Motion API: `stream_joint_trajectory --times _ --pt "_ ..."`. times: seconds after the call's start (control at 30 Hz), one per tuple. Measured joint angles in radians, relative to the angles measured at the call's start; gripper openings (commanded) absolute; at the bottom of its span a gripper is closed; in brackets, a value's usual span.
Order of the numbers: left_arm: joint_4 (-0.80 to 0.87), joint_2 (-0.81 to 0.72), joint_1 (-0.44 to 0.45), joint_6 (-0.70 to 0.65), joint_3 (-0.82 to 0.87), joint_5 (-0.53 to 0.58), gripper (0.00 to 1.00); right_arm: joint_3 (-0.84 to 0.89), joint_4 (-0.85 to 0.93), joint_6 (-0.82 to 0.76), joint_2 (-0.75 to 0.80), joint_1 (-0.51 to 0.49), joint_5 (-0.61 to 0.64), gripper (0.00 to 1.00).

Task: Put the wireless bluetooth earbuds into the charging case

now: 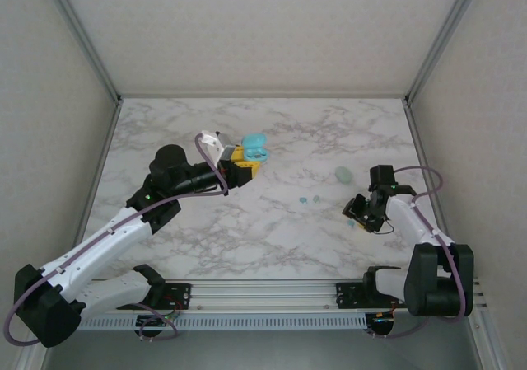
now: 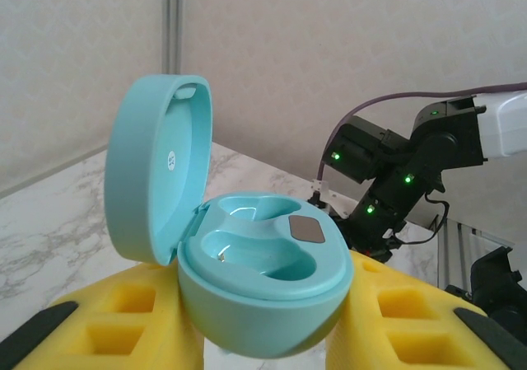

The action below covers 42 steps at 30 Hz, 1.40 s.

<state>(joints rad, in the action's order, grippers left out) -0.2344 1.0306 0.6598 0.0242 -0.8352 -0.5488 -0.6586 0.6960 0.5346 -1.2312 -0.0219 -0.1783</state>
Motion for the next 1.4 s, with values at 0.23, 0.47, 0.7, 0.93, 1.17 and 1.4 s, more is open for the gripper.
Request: stream_joint_trajectory --times 0.23,0.47,0.7,0.93,1.17,1.4 --pt "0.000 0.001 0.000 0.000 -0.002 0.000 0.26 0.000 -0.040 -0.035 -0.075 0.000 -0.005 0.50" --pt "0.002 0.003 0.000 0.000 -0.008 0.000 0.26 0.000 -0.071 -0.069 -0.119 0.000 -0.010 0.50" --pt "0.003 0.004 0.000 0.000 -0.008 0.000 0.27 0.000 -0.084 -0.084 -0.136 0.000 -0.050 0.43" --pt "0.002 0.005 0.000 0.000 -0.008 0.000 0.27 0.006 -0.079 -0.081 -0.117 0.000 -0.084 0.44" --pt "0.003 0.013 0.000 0.000 -0.008 0.000 0.27 0.006 -0.079 -0.079 -0.114 -0.027 -0.113 0.44" --pt "0.004 0.013 0.000 0.000 -0.008 0.000 0.27 -0.001 -0.062 -0.078 -0.114 -0.048 -0.108 0.45"
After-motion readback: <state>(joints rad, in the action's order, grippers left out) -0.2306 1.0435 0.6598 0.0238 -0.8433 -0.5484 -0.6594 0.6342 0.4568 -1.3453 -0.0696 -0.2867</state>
